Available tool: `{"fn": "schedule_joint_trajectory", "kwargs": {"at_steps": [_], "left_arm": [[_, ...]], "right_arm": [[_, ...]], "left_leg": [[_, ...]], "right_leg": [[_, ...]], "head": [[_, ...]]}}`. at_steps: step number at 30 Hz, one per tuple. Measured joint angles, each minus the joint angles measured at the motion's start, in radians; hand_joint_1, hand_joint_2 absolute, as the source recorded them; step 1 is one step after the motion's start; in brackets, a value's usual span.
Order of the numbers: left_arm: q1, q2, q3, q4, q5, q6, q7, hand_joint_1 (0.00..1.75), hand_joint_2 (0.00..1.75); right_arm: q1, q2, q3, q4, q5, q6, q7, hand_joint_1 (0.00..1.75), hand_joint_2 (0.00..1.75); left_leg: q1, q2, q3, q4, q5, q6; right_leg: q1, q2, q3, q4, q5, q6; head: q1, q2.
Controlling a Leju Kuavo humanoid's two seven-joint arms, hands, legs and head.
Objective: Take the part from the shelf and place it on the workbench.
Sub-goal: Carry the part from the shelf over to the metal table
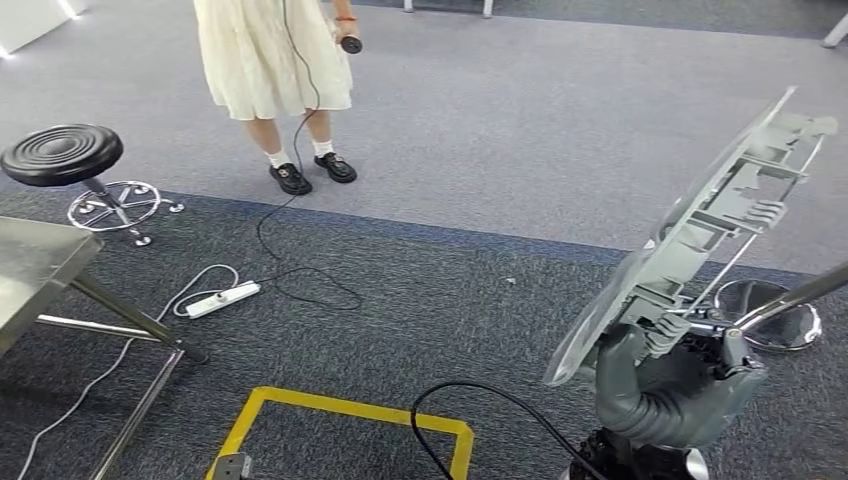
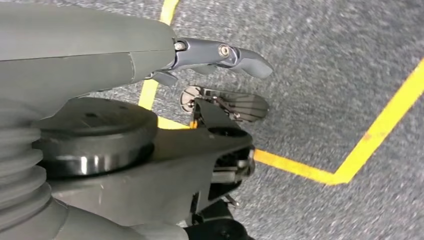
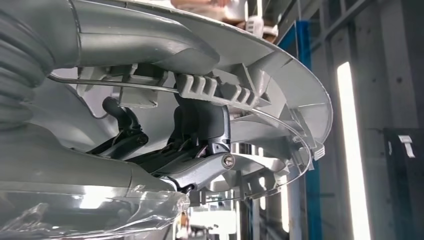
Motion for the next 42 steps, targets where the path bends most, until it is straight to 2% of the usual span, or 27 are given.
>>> {"fn": "schedule_joint_trajectory", "kwargs": {"at_steps": [1,2,4,5,7,9,11,13,14,15,16,18,20,22,23,24,26,28,29,30,31,33,35,37,38,40,42], "left_arm": [[0.000,0.000,0.000,0.000,0.000,0.000,0.000,0.00,1.75],[0.000,0.000,0.001,0.000,0.000,0.000,0.000,0.00,1.75],[-0.002,0.001,0.002,0.000,-0.001,0.000,0.000,0.00,1.75],[-0.001,0.001,0.002,0.000,-0.002,0.000,0.000,0.00,1.75],[0.003,0.002,0.004,0.000,-0.003,0.000,0.000,0.00,1.75],[0.005,0.001,0.005,0.000,-0.003,0.000,0.000,0.00,1.75],[0.002,0.001,0.005,0.000,-0.003,0.000,0.000,0.00,1.75],[0.000,0.001,0.006,0.000,-0.003,0.000,0.000,0.00,1.75],[0.001,0.001,0.008,0.000,-0.003,0.000,0.000,0.00,1.75],[0.002,0.001,0.010,0.000,-0.003,0.000,0.000,0.00,1.75],[0.003,0.002,0.013,0.000,-0.003,0.000,0.000,0.00,1.75],[0.001,0.002,0.016,0.000,-0.003,0.000,0.000,0.00,1.75],[-0.003,0.001,0.017,0.000,-0.003,0.000,0.000,0.00,1.75],[-0.003,0.001,0.019,0.000,-0.003,0.000,0.000,0.00,1.75],[-0.002,0.001,0.020,0.000,-0.004,0.000,0.000,0.00,1.75],[-0.001,0.001,0.020,0.000,-0.004,0.000,0.000,0.00,1.75],[-0.002,0.000,0.021,0.000,-0.004,0.000,0.000,0.00,1.75],[-0.004,0.000,0.022,0.000,-0.006,0.000,0.000,0.00,1.75],[-0.003,0.000,0.022,0.000,-0.007,-0.001,0.000,0.00,1.75],[-0.002,0.000,0.023,0.000,-0.009,-0.001,0.000,0.00,1.75],[-0.002,0.000,0.023,0.000,-0.011,-0.001,0.000,0.00,1.75],[-0.002,0.000,0.024,0.000,-0.015,-0.001,0.001,0.00,1.75],[-0.003,0.000,0.025,0.000,-0.018,-0.001,0.002,0.00,1.75],[0.000,0.000,0.025,0.000,-0.021,-0.001,0.002,0.00,1.75],[0.002,0.000,0.025,0.000,-0.023,-0.001,0.003,0.00,1.75],[0.002,0.000,0.026,0.000,-0.025,-0.001,0.003,0.00,1.75],[-0.001,-0.001,0.026,0.000,-0.026,-0.001,0.003,0.00,1.75]], "right_arm": [[0.000,0.000,0.000,0.000,0.000,0.001,0.000,1.75,1.75],[0.000,0.000,0.000,0.000,0.000,0.002,0.000,1.75,1.75],[0.000,0.000,-0.001,0.000,0.000,0.005,0.000,1.75,1.75],[-0.001,0.000,-0.002,0.000,0.000,0.007,0.000,1.75,1.75],[-0.001,0.001,-0.003,0.000,-0.001,0.009,0.000,1.75,1.75],[-0.001,0.002,-0.004,0.000,-0.001,0.010,0.000,1.75,1.75],[-0.001,0.004,-0.005,0.000,0.000,0.011,0.000,1.75,1.75],[0.000,0.005,-0.006,0.000,-0.001,0.011,0.000,1.75,1.75],[-0.001,0.005,-0.006,0.000,-0.001,0.011,0.000,1.75,1.75],[-0.001,0.005,-0.007,0.000,-0.001,0.011,0.000,1.75,1.75],[-0.001,0.005,-0.007,0.000,-0.001,0.011,0.000,1.75,1.75],[-0.001,0.005,-0.007,0.000,-0.001,0.011,0.000,1.75,1.75],[-0.001,0.006,-0.007,0.000,-0.001,0.011,0.000,1.75,1.75],[-0.001,0.006,-0.008,0.000,-0.001,0.012,0.000,1.75,1.75],[-0.002,0.006,-0.008,0.000,-0.001,0.012,0.000,1.75,1.75],[-0.002,0.006,-0.008,0.000,-0.001,0.013,0.000,1.75,1.75],[-0.001,0.006,-0.009,0.000,0.000,0.014,-0.001,1.75,1.75],[-0.001,0.006,-0.011,0.000,0.000,0.016,-0.001,1.75,1.75],[-0.001,0.006,-0.012,0.000,0.000,0.017,-0.001,1.75,1.75],[-0.001,0.006,-0.013,0.000,0.000,0.018,0.000,1.75,1.75],[-0.001,0.006,-0.014,0.000,0.000,0.020,0.000,1.75,1.75],[-0.001,0.006,-0.015,0.000,0.003,0.022,0.000,1.75,1.75],[-0.001,0.006,-0.016,-0.001,0.015,0.021,0.000,1.75,1.75],[0.000,0.006,-0.016,-0.001,0.031,0.017,0.000,1.75,1.75],[0.000,0.006,-0.016,-0.001,0.035,0.016,0.000,1.75,1.75],[0.001,0.007,-0.015,-0.004,0.039,0.013,0.000,1.75,1.75],[0.003,0.008,-0.016,-0.007,0.040,0.011,0.000,1.75,1.75]], "left_leg": [[0.002,-0.016,0.001,0.000,0.000,-0.003],[0.002,-0.031,0.002,0.002,0.000,-0.007],[0.002,-0.058,-0.004,0.006,0.002,-0.019],[0.003,-0.068,-0.009,0.006,0.004,-0.026],[0.008,-0.082,-0.016,0.002,0.009,-0.037],[0.005,-0.040,-0.033,0.032,-0.014,-0.045],[0.000,0.025,-0.085,0.139,-0.076,-0.050],[0.000,0.048,-0.143,0.262,-0.124,-0.053],[0.000,0.052,-0.153,0.285,-0.124,-0.052],[0.000,0.054,-0.144,0.269,-0.105,-0.051],[-0.001,0.064,-0.116,0.220,-0.074,-0.048],[-0.008,0.117,-0.043,0.086,-0.021,-0.040],[-0.014,0.151,-0.007,0.015,-0.008,-0.030],[-0.014,0.128,-0.009,0.007,-0.009,-0.020],[-0.011,0.114,-0.009,0.006,-0.007,-0.016],[-0.008,0.100,-0.008,0.004,-0.006,-0.010],[-0.002,0.072,-0.007,0.002,-0.003,-0.002],[-0.001,0.044,-0.008,0.002,-0.003,0.002],[-0.001,0.029,-0.007,0.002,-0.003,0.002],[-0.001,0.013,-0.006,0.002,-0.002,0.002],[0.000,-0.003,-0.005,0.003,-0.002,0.000],[0.001,-0.034,-0.005,0.006,-0.001,-0.008],[0.002,-0.057,-0.012,0.008,0.002,-0.021],[0.006,-0.077,-0.019,0.004,0.008,-0.035],[0.007,-0.074,-0.021,0.004,0.007,-0.040],[0.004,-0.031,-0.044,0.047,-0.025,-0.049],[0.001,0.028,-0.101,0.167,-0.089,-0.055]], "right_leg": [[-0.003,0.011,0.028,-0.063,0.039,0.001],[-0.009,0.036,0.061,-0.135,0.070,0.002],[-0.017,0.079,0.107,-0.232,0.100,0.000],[-0.017,0.089,0.113,-0.246,0.099,-0.004],[-0.015,0.068,0.114,-0.249,0.102,-0.019],[-0.014,0.042,0.116,-0.254,0.106,-0.034],[-0.012,0.012,0.117,-0.257,0.106,-0.045],[-0.008,-0.020,0.117,-0.257,0.104,-0.049],[-0.007,-0.035,0.117,-0.257,0.103,-0.049],[-0.007,-0.049,0.118,-0.257,0.101,-0.049],[-0.006,-0.061,0.121,-0.257,0.100,-0.048],[-0.001,-0.083,0.126,-0.255,0.093,-0.042],[0.006,-0.105,0.130,-0.253,0.087,-0.032],[0.008,-0.127,0.135,-0.255,0.083,-0.022],[0.005,-0.119,0.135,-0.250,0.076,-0.016],[0.003,-0.097,0.128,-0.230,0.061,-0.011],[-0.003,-0.035,0.081,-0.126,0.006,-0.003],[-0.004,-0.009,0.014,0.002,-0.042,0.001],[-0.004,-0.006,-0.005,0.030,-0.042,0.002],[-0.005,-0.003,-0.005,0.020,-0.023,0.002],[-0.006,0.003,0.014,-0.028,0.012,0.002],[-0.014,0.045,0.077,-0.167,0.077,0.001],[-0.019,0.081,0.111,-0.241,0.096,-0.004],[-0.016,0.071,0.114,-0.247,0.096,-0.018],[-0.015,0.060,0.115,-0.250,0.099,-0.026],[-0.015,0.033,0.118,-0.256,0.103,-0.039],[-0.012,0.004,0.118,-0.258,0.103,-0.047]], "head": [[0.000,0.000],[0.000,0.000],[0.000,0.000],[0.000,0.000],[0.000,0.000],[-0.006,0.000],[-0.012,0.000],[-0.013,0.000],[-0.013,0.000],[-0.014,0.000],[-0.014,0.000],[-0.015,0.000],[-0.015,0.000],[-0.013,0.000],[-0.012,0.000],[-0.010,0.000],[-0.004,0.000],[-0.001,0.000],[0.000,0.000],[0.000,0.000],[0.000,0.000],[0.001,0.000],[0.002,0.000],[0.001,0.000],[0.002,0.000],[-0.006,0.000],[-0.014,0.000]]}}
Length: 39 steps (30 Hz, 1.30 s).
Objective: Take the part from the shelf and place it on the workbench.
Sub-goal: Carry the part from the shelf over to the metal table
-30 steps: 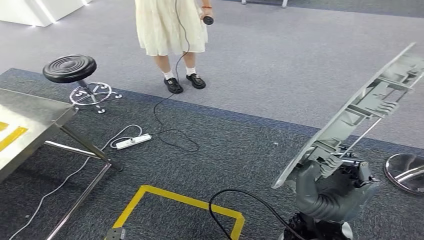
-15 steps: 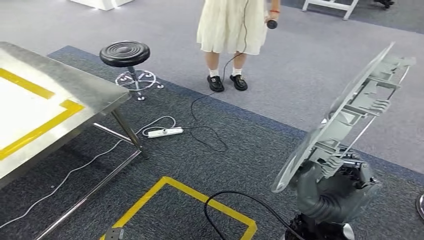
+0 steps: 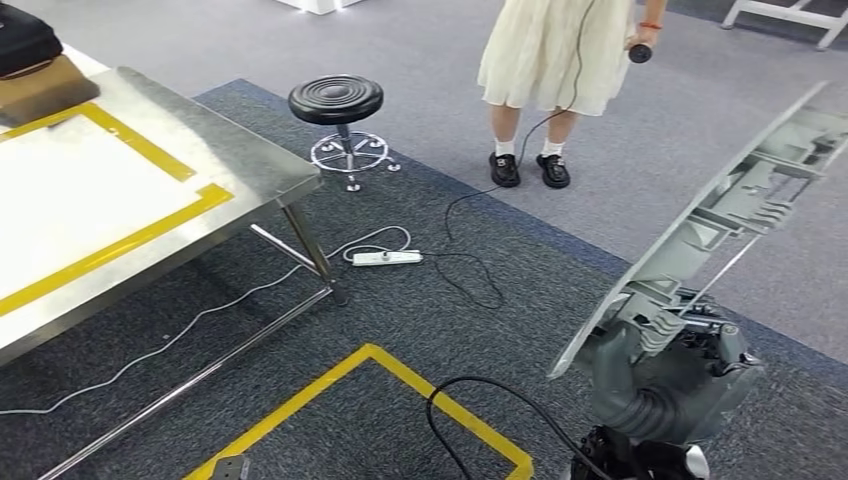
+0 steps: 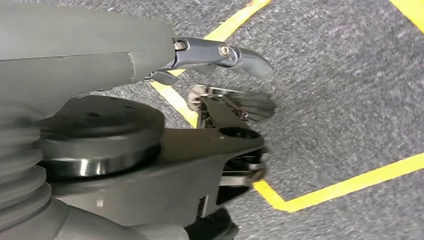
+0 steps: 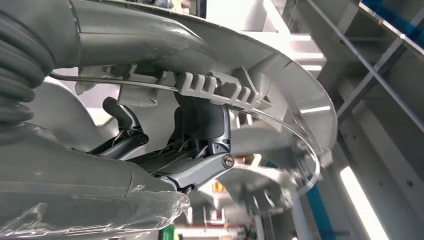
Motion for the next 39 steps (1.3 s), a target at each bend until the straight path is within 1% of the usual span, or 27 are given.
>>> {"fn": "schedule_joint_trajectory", "kwargs": {"at_steps": [1,2,3,4,5,6,8,9,11,13,15,16,17,18,19,20,22,24,26,28,30,32,33,34,35,37,39], "left_arm": [[0.000,0.000,0.000,0.000,-0.001,0.000,0.000,0.00,1.75],[0.000,0.000,0.000,0.000,-0.001,0.000,0.001,0.00,1.75],[0.001,0.000,0.000,0.000,-0.002,0.000,0.002,0.00,1.75],[0.002,0.000,0.000,0.000,-0.003,0.000,0.003,0.00,1.75],[0.002,0.000,0.000,0.000,-0.004,0.000,0.003,0.00,1.75],[0.001,0.001,0.000,0.000,-0.006,0.000,0.003,0.00,1.75],[-0.003,0.000,0.000,0.000,-0.010,0.000,0.003,0.00,1.75],[-0.005,0.000,0.000,0.000,-0.011,0.000,0.003,0.00,1.75],[-0.003,0.000,0.000,0.000,-0.013,0.000,0.004,0.00,1.75],[-0.002,0.000,0.000,0.000,-0.017,0.001,0.006,0.00,1.75],[-0.003,-0.001,0.000,0.000,-0.020,0.001,0.007,0.00,1.75],[-0.004,-0.002,0.000,0.000,-0.022,0.000,0.007,0.00,1.75],[-0.004,-0.002,0.000,0.000,-0.024,0.000,0.007,0.00,1.75],[-0.003,-0.002,0.001,0.000,-0.027,0.000,0.007,0.00,1.75],[-0.002,-0.002,0.001,0.000,-0.029,-0.001,0.007,0.00,1.75],[-0.002,-0.002,0.001,0.000,-0.031,-0.001,0.007,0.00,1.75],[-0.003,-0.002,0.002,0.000,-0.032,-0.001,0.007,0.00,1.75],[-0.003,-0.002,0.002,0.000,-0.033,-0.001,0.007,0.00,1.75],[0.001,-0.002,0.003,0.000,-0.034,-0.001,0.008,0.00,1.75],[0.002,-0.002,0.003,0.000,-0.034,-0.001,0.008,0.00,1.75],[0.000,-0.002,0.004,0.000,-0.037,-0.001,0.008,0.00,1.75],[-0.002,-0.002,0.005,0.000,-0.041,-0.001,0.008,0.00,1.75],[-0.001,-0.002,0.007,0.000,-0.042,-0.001,0.008,0.00,1.75],[0.000,-0.001,0.010,0.000,-0.042,-0.001,0.008,0.00,1.75],[0.000,-0.001,0.014,0.000,-0.043,-0.001,0.008,0.00,1.75],[-0.002,0.000,0.018,0.000,-0.044,-0.001,0.008,0.00,1.75],[-0.006,0.000,0.020,0.000,-0.047,-0.001,0.008,0.00,1.75]], "right_arm": [[0.001,0.000,0.000,-0.001,0.000,0.000,0.000,1.75,1.75],[0.002,0.000,-0.001,-0.001,0.000,0.000,0.000,1.75,1.75],[0.002,0.000,-0.001,-0.001,0.000,0.000,0.000,1.75,1.75],[0.002,0.000,-0.001,-0.001,0.001,0.000,0.000,1.75,1.75],[0.002,0.000,-0.001,-0.001,0.001,0.000,0.000,1.75,1.75],[0.003,0.000,-0.001,-0.002,0.001,0.000,0.000,1.75,1.75],[0.007,0.000,-0.001,-0.007,0.004,0.000,0.000,1.75,1.75],[0.010,0.000,-0.001,-0.010,0.006,0.000,0.000,1.75,1.75],[0.013,0.000,-0.001,-0.014,0.008,0.000,0.000,1.75,1.75],[0.016,0.000,0.000,-0.021,0.011,0.001,0.000,1.75,1.75],[0.022,0.000,0.000,-0.027,0.014,0.001,-0.001,1.75,1.75],[0.025,0.000,-0.001,-0.029,0.016,0.001,-0.001,1.75,1.75],[0.028,0.000,-0.001,-0.029,0.017,0.002,-0.001,1.75,1.75],[0.030,0.000,-0.001,-0.030,0.018,0.003,-0.001,1.75,1.75],[0.031,0.000,-0.002,-0.031,0.019,0.004,-0.001,1.75,1.75],[0.032,0.000,-0.002,-0.032,0.019,0.005,0.000,1.75,1.75],[0.033,0.000,-0.003,-0.035,0.022,0.006,0.000,1.75,1.75],[0.034,0.000,-0.004,-0.038,0.024,0.008,-0.001,1.75,1.75],[0.034,0.000,-0.004,-0.040,0.024,0.008,0.000,1.75,1.75],[0.035,0.000,-0.004,-0.041,0.024,0.010,0.000,1.75,1.75],[0.036,0.000,-0.004,-0.043,0.024,0.011,0.000,1.75,1.75],[0.036,0.000,-0.005,-0.044,0.024,0.012,0.000,1.75,1.75],[0.036,0.000,-0.005,-0.044,0.023,0.012,0.000,1.75,1.75],[0.036,0.000,-0.005,-0.044,0.023,0.012,0.000,1.75,1.75],[0.035,0.000,-0.005,-0.044,0.023,0.013,0.000,1.75,1.75],[0.035,0.001,-0.005,-0.044,0.022,0.014,0.000,1.75,1.75],[0.035,0.001,-0.005,-0.045,0.022,0.016,0.000,1.75,1.75]], "left_leg": [[0.000,0.014,-0.030,0.063,-0.026,-0.002],[0.000,0.021,-0.048,0.103,-0.035,-0.002],[0.000,0.024,-0.048,0.108,-0.026,-0.002],[0.000,0.029,-0.029,0.074,0.000,0.000],[-0.001,0.042,0.006,0.013,0.034,0.003],[-0.005,0.072,0.044,-0.055,0.060,0.006],[-0.013,0.117,0.092,-0.145,0.082,0.016],[-0.016,0.123,0.096,-0.160,0.079,0.020],[-0.014,0.095,0.095,-0.166,0.080,0.031],[-0.007,0.067,0.098,-0.171,0.084,0.042],[-0.003,0.040,0.099,-0.172,0.086,0.049],[-0.002,0.025,0.099,-0.172,0.086,0.051],[-0.002,0.010,0.099,-0.172,0.086,0.052],[-0.002,-0.005,0.100,-0.172,0.086,0.051],[-0.001,-0.020,0.101,-0.171,0.086,0.050],[0.000,-0.036,0.103,-0.171,0.086,0.048],[0.001,-0.066,0.102,-0.167,0.087,0.039],[0.003,-0.088,0.094,-0.166,0.091,0.025],[0.007,-0.101,0.088,-0.170,0.097,0.013],[0.004,-0.061,0.072,-0.143,0.078,0.003],[-0.001,0.001,0.023,-0.039,0.019,-0.004],[0.000,0.021,-0.036,0.084,-0.031,-0.006],[0.000,0.024,-0.046,0.108,-0.032,-0.006],[0.000,0.026,-0.039,0.096,-0.015,-0.004],[-0.001,0.034,-0.012,0.048,0.015,-0.001],[-0.010,0.087,0.063,-0.085,0.069,0.010],[-0.018,0.124,0.099,-0.159,0.081,0.021]], "right_leg": [[0.002,-0.015,0.000,0.000,-0.001,-0.002],[0.003,-0.030,0.000,0.000,-0.002,-0.003],[0.004,-0.043,0.001,0.000,-0.003,-0.004],[0.005,-0.056,0.003,0.000,-0.005,-0.003],[0.005,-0.068,0.006,0.000,-0.007,-0.002],[0.008,-0.079,0.009,0.001,-0.010,0.001],[0.015,-0.099,0.014,0.002,-0.016,0.010],[0.019,-0.111,0.016,0.002,-0.019,0.015],[0.019,-0.128,0.024,-0.001,-0.025,0.025],[0.014,-0.085,0.013,0.037,-0.052,0.037],[0.010,-0.025,-0.042,0.153,-0.112,0.044],[0.010,-0.014,-0.077,0.221,-0.139,0.046],[0.009,-0.010,-0.104,0.269,-0.152,0.047],[0.009,-0.008,-0.115,0.283,-0.145,0.048],[0.008,-0.006,-0.106,0.256,-0.119,0.047],[0.005,0.003,-0.080,0.195,-0.079,0.047],[-0.004,0.049,-0.018,0.063,-0.023,0.047],[-0.007,0.079,0.006,0.009,-0.013,0.040],[-0.004,0.062,0.006,0.006,-0.010,0.026],[-0.004,0.038,0.007,0.003,-0.007,0.012],[-0.002,0.009,0.008,0.001,-0.007,0.002],[0.002,-0.022,0.008,0.001,-0.009,-0.003],[0.003,-0.037,0.008,0.001,-0.010,-0.004],[0.005,-0.050,0.009,0.001,-0.011,-0.005],[0.006,-0.063,0.012,0.001,-0.012,-0.004],[0.011,-0.084,0.017,0.003,-0.017,0.000],[0.019,-0.104,0.020,0.003,-0.022,0.009]], "head": [[-0.001,0.000],[-0.001,0.000],[-0.001,0.000],[-0.001,0.000],[-0.001,0.000],[-0.002,0.000],[-0.003,0.000],[-0.002,0.000],[-0.001,0.000],[0.004,0.000],[0.010,0.000],[0.011,0.000],[0.011,0.000],[0.011,0.000],[0.011,0.000],[0.011,0.000],[0.012,0.000],[0.012,0.000],[0.012,0.000],[0.006,0.000],[-0.001,0.000],[-0.002,0.000],[-0.002,0.000],[-0.002,0.000],[-0.002,0.000],[-0.003,0.000],[-0.003,0.000]]}}
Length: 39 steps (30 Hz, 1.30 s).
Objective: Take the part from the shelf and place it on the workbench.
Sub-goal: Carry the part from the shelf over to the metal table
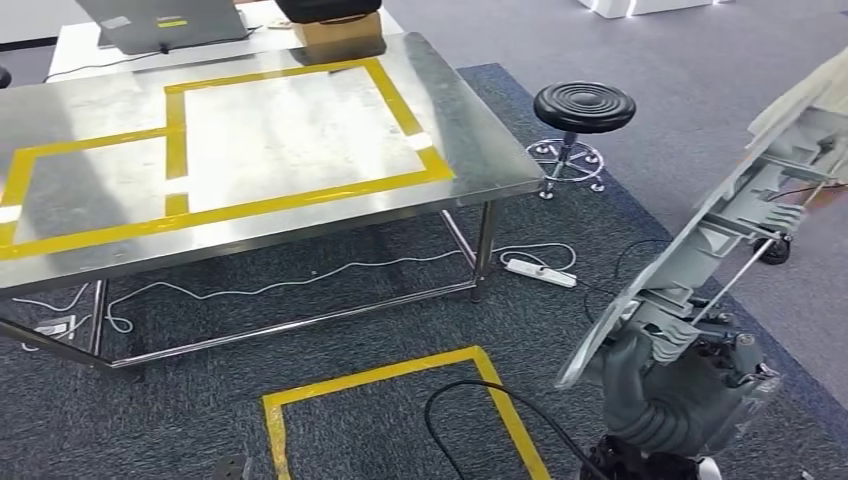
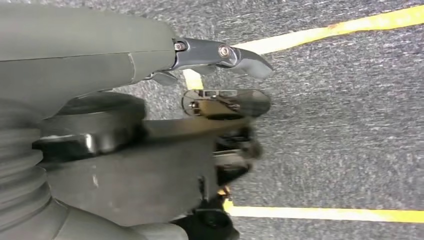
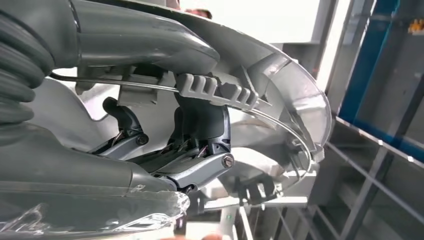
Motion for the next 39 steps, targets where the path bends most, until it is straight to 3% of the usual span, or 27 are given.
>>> {"fn": "schedule_joint_trajectory", "kwargs": {"at_steps": [2,3,5,7,9,10,11,12,14,15,16,17,18,20,22,24,25,26,29,31,34,36,38,39], "left_arm": [[-0.001,0.000,0.002,0.000,-0.004,0.000,0.000,0.00,1.75],[0.001,0.000,0.002,0.000,-0.005,0.000,0.000,0.00,1.75],[0.003,0.000,0.003,0.000,-0.006,0.001,0.000,0.00,1.75],[0.001,0.000,0.004,0.000,-0.006,0.001,0.000,0.00,1.75],[0.001,0.000,0.006,0.000,-0.007,0.001,0.000,0.00,1.75],[0.002,-0.001,0.006,0.000,-0.007,0.001,0.000,0.00,1.75],[0.003,-0.001,0.007,0.000,-0.007,0.001,0.000,0.00,1.75],[0.003,-0.001,0.008,0.000,-0.007,0.000,0.000,0.00,1.75],[0.002,-0.001,0.008,0.000,-0.008,0.000,0.000,0.00,1.75],[0.001,-0.001,0.009,0.000,-0.010,0.000,0.000,0.00,1.75],[0.001,0.000,0.009,0.000,-0.013,-0.001,0.000,0.00,1.75],[0.003,0.000,0.010,0.000,-0.016,-0.001,0.000,0.00,1.75],[0.005,0.000,0.013,0.000,-0.019,-0.001,0.000,0.00,1.75],[0.005,-0.001,0.019,0.000,-0.023,-0.002,0.000,0.00,1.75],[0.001,-0.001,0.022,0.000,-0.025,-0.002,0.000,0.00,1.75],[0.000,-0.001,0.024,0.000,-0.026,-0.003,0.000,0.00,1.75],[0.001,-0.001,0.025,0.000,-0.026,-0.003,0.000,0.00,1.75],[0.002,0.000,0.025,0.000,-0.026,-0.003,0.000,0.00,1.75],[0.001,0.000,0.025,0.000,-0.026,-0.003,0.000,0.00,1.75],[0.000,-0.001,0.026,0.000,-0.027,-0.003,0.000,0.00,1.75],[0.001,-0.002,0.027,0.000,-0.029,-0.003,0.000,0.00,1.75],[0.001,-0.003,0.027,0.000,-0.030,-0.003,0.000,0.00,1.75],[0.001,-0.003,0.027,0.000,-0.032,-0.003,0.000,0.00,1.75],[0.001,-0.003,0.027,0.000,-0.032,-0.003,0.000,0.00,1.75]], "right_arm": [[-0.001,0.000,0.000,-0.001,0.000,0.002,0.000,1.75,1.75],[-0.002,0.000,0.000,-0.001,0.000,0.002,0.000,1.75,1.75],[-0.002,0.000,0.000,-0.003,0.000,0.002,0.000,1.75,1.75],[-0.001,0.000,0.000,-0.004,0.000,0.003,0.000,1.75,1.75],[0.000,0.000,-0.001,-0.004,0.000,0.002,0.000,1.75,1.75],[0.000,0.000,-0.001,-0.004,0.000,0.002,0.000,1.75,1.75],[0.000,0.000,-0.001,-0.004,0.000,0.002,0.000,1.75,1.75],[0.000,0.000,-0.001,-0.004,0.000,0.002,0.000,1.75,1.75],[0.000,0.000,-0.001,-0.004,0.000,0.002,0.000,1.75,1.75],[0.000,0.000,-0.001,-0.005,0.000,0.002,0.000,1.75,1.75],[0.000,0.000,0.000,-0.005,-0.002,0.001,0.000,1.75,1.75],[-0.001,0.000,0.000,-0.005,-0.004,-0.002,0.000,1.75,1.75],[-0.003,0.000,0.001,-0.006,-0.007,-0.005,0.000,1.75,1.75],[-0.005,0.000,0.002,-0.009,-0.012,-0.013,0.000,1.75,1.75],[-0.005,0.000,0.002,-0.013,-0.013,-0.016,0.000,1.75,1.75],[-0.006,0.000,0.002,-0.014,-0.013,-0.017,0.000,1.75,1.75],[-0.006,0.000,0.002,-0.014,-0.014,-0.017,0.000,1.75,1.75],[-0.006,0.000,0.002,-0.014,-0.014,-0.017,0.000,1.75,1.75],[-0.007,0.000,0.002,-0.016,-0.016,-0.017,0.000,1.75,1.75],[-0.007,0.000,0.003,-0.019,-0.017,-0.019,0.000,1.75,1.75],[-0.008,0.000,0.005,-0.021,-0.018,-0.021,0.000,1.75,1.75],[-0.008,0.000,0.006,-0.023,-0.018,-0.022,0.000,1.75,1.75],[-0.009,-0.001,0.006,-0.023,-0.019,-0.022,0.000,1.75,1.75],[-0.008,-0.001,0.006,-0.023,-0.019,-0.022,0.000,1.75,1.75]], "left_leg": [[0.000,-0.020,-0.002,-0.010,-0.001,0.010],[0.002,-0.034,-0.002,-0.013,0.001,0.015],[0.009,-0.061,0.000,-0.019,0.007,0.025],[0.013,-0.088,-0.001,-0.019,0.010,0.031],[0.014,-0.119,-0.001,-0.019,0.010,0.032],[0.014,-0.134,0.000,-0.018,0.011,0.031],[0.016,-0.150,0.001,-0.018,0.011,0.030],[0.018,-0.166,0.001,-0.016,0.011,0.026],[0.018,-0.195,-0.005,-0.010,0.012,0.014],[0.018,-0.205,-0.010,-0.008,0.013,0.007],[0.019,-0.215,-0.015,-0.008,0.016,0.000],[0.022,-0.222,-0.018,-0.011,0.020,-0.006],[0.023,-0.214,-0.021,-0.011,0.021,-0.013],[0.021,-0.164,-0.042,0.029,-0.007,-0.022],[0.019,-0.112,-0.098,0.147,-0.072,-0.028],[0.020,-0.101,-0.149,0.258,-0.111,-0.030],[0.020,-0.100,-0.152,0.268,-0.105,-0.030],[0.020,-0.100,-0.135,0.238,-0.081,-0.028],[0.019,-0.099,-0.027,0.048,-0.003,-0.017],[0.017,-0.099,0.001,-0.007,0.000,-0.010],[0.019,-0.100,0.004,-0.017,0.001,0.006],[0.024,-0.100,0.009,-0.022,0.003,0.016],[0.023,-0.100,0.009,-0.022,0.002,0.021],[0.023,-0.100,0.009,-0.022,0.001,0.022]], "right_leg": [[0.003,-0.025,0.005,-0.004,-0.003,0.009],[0.002,-0.020,0.006,-0.001,-0.008,0.014],[-0.002,0.030,-0.013,0.051,-0.043,0.025],[-0.005,0.084,-0.075,0.180,-0.106,0.032],[-0.006,0.095,-0.129,0.277,-0.132,0.036],[-0.007,0.097,-0.132,0.274,-0.116,0.037],[-0.009,0.101,-0.116,0.231,-0.083,0.037],[-0.014,0.119,-0.086,0.163,-0.043,0.040],[-0.027,0.177,-0.031,0.040,0.003,0.041],[-0.031,0.199,-0.019,0.013,0.007,0.038],[-0.031,0.206,-0.017,0.006,0.004,0.031],[-0.029,0.196,-0.018,0.006,0.007,0.022],[-0.028,0.187,-0.017,0.005,0.010,0.014],[-0.028,0.166,-0.015,0.000,0.015,0.001],[-0.025,0.145,-0.014,-0.001,0.015,-0.006],[-0.024,0.126,-0.014,-0.001,0.014,-0.008],[-0.023,0.120,-0.014,-0.001,0.013,-0.008],[-0.023,0.116,-0.013,-0.001,0.013,-0.008],[-0.020,0.112,-0.011,0.001,0.009,-0.001],[-0.016,0.111,-0.012,-0.001,0.007,0.010],[-0.017,0.109,-0.013,0.000,0.001,0.027],[-0.016,0.108,-0.044,0.068,-0.041,0.035],[-0.015,0.108,-0.109,0.201,-0.101,0.039],[-0.015,0.108,-0.138,0.255,-0.117,0.040]], "head": [[0.001,0.000],[0.003,0.000],[0.008,0.000],[0.014,0.000],[0.016,0.000],[0.016,0.000],[0.017,0.000],[0.017,0.000],[0.018,0.000],[0.018,0.000],[0.019,0.000],[0.018,0.000],[0.019,0.000],[0.010,0.000],[0.002,0.000],[0.002,0.000],[0.002,0.000],[0.002,0.000],[0.001,0.000],[0.001,0.000],[0.002,0.000],[0.008,0.000],[0.013,0.000],[0.014,0.000]]}}
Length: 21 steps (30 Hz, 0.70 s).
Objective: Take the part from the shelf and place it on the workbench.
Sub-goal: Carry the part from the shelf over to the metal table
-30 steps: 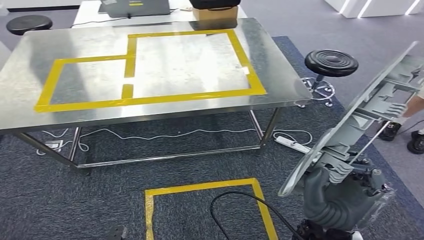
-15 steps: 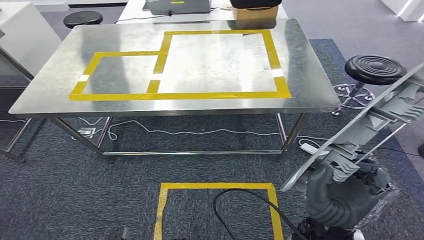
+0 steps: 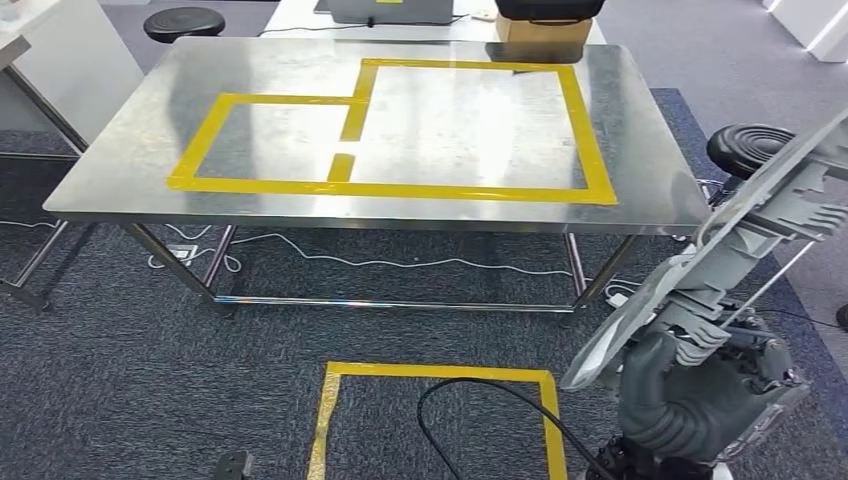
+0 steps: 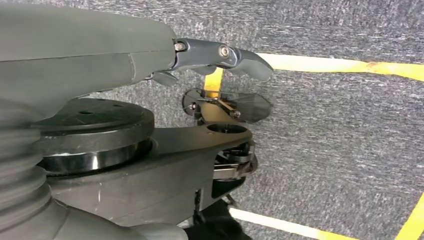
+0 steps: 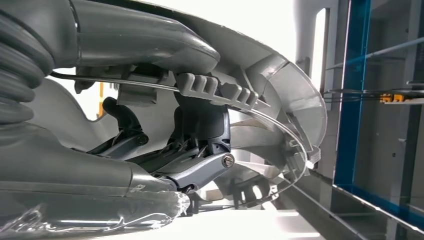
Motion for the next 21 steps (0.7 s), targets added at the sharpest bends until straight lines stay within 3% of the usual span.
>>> {"fn": "schedule_joint_trajectory", "kwargs": {"at_steps": [1,2,5,7,10,12,14,16,17,18,20,21], "left_arm": [[0.001,0.000,0.000,0.000,0.000,0.000,0.000,0.00,1.75],[0.001,0.000,0.000,0.000,0.000,0.000,0.000,0.00,1.75],[0.001,-0.001,0.000,0.000,0.000,0.000,0.001,0.00,1.75],[0.001,-0.001,0.001,0.000,0.000,0.000,0.001,0.00,1.75],[0.001,-0.001,0.002,0.000,-0.001,0.001,0.001,0.00,1.75],[0.001,-0.001,0.006,0.000,-0.001,0.002,0.000,0.00,1.75],[0.001,-0.002,0.016,0.000,-0.001,0.003,-0.001,0.00,1.75],[0.003,-0.002,0.026,0.000,-0.002,0.003,-0.004,0.00,1.75],[0.004,-0.002,0.030,0.000,-0.002,0.003,-0.005,0.00,1.75],[0.004,-0.002,0.033,0.000,-0.003,0.003,-0.007,0.00,1.75],[0.003,-0.002,0.041,0.000,-0.005,0.002,-0.008,0.00,1.75],[0.002,-0.002,0.045,-0.001,-0.006,0.002,-0.008,0.00,1.75]], "right_arm": [[0.000,0.000,0.000,0.000,-0.001,0.000,0.000,1.75,1.75],[0.000,0.000,0.000,0.000,-0.001,0.000,0.000,1.75,1.75],[-0.002,0.000,0.000,0.000,-0.002,0.000,0.000,1.75,1.75],[-0.003,0.000,0.001,0.000,-0.003,0.000,0.000,1.75,1.75],[-0.002,0.000,0.000,0.000,0.004,-0.009,0.004,1.75,1.75],[-0.001,0.004,-0.004,0.001,0.041,-0.033,0.033,1.75,1.75],[-0.002,0.009,-0.011,0.009,0.114,-0.063,0.102,1.75,1.75],[-0.003,0.011,-0.018,0.029,0.183,-0.082,0.175,1.75,1.75],[-0.003,0.012,-0.019,0.040,0.202,-0.086,0.196,1.75,1.75],[-0.004,0.012,-0.020,0.050,0.214,-0.089,0.207,1.75,1.75],[-0.005,0.012,-0.020,0.062,0.224,-0.096,0.211,1.75,1.75],[-0.005,0.012,-0.020,0.065,0.227,-0.100,0.210,1.75,1.75]], "left_leg": [[0.000,0.000,0.001,0.000,-0.001,0.000],[0.000,-0.001,0.002,0.001,-0.001,0.000],[-0.001,-0.005,0.005,0.008,-0.008,-0.011],[-0.005,-0.007,0.003,0.014,-0.011,-0.022],[-0.003,-0.005,-0.001,0.018,-0.015,-0.036],[-0.002,-0.002,-0.027,0.073,-0.052,-0.046],[-0.001,0.000,-0.086,0.198,-0.114,-0.052],[-0.001,0.000,-0.130,0.286,-0.136,-0.051],[-0.001,0.000,-0.128,0.280,-0.120,-0.049],[-0.001,0.000,-0.108,0.239,-0.089,-0.046],[-0.003,0.001,-0.043,0.110,-0.030,-0.036],[-0.004,0.001,-0.018,0.060,-0.016,-0.033]], "right_leg": [[0.000,0.000,-0.014,0.022,0.002,0.001],[0.000,0.000,-0.008,0.004,0.024,0.001],[-0.003,0.002,0.078,-0.181,0.121,-0.002],[-0.003,0.005,0.107,-0.242,0.136,-0.012],[0.000,0.006,0.106,-0.244,0.137,-0.034],[-0.002,0.003,0.106,-0.246,0.139,-0.046],[-0.001,0.000,0.105,-0.246,0.139,-0.051],[0.000,-0.001,0.105,-0.246,0.139,-0.052],[0.001,0.000,0.105,-0.246,0.139,-0.052],[0.001,0.000,0.106,-0.246,0.139,-0.052],[0.003,0.001,0.107,-0.244,0.137,-0.049],[0.005,0.001,0.106,-0.244,0.137,-0.045]], "head": [[0.000,0.000],[0.000,0.000],[0.001,0.000],[0.000,0.000],[-0.001,0.000],[-0.004,0.000],[-0.006,0.000],[-0.006,0.000],[-0.006,0.000],[-0.006,0.000],[-0.006,0.000],[-0.005,0.000]]}}
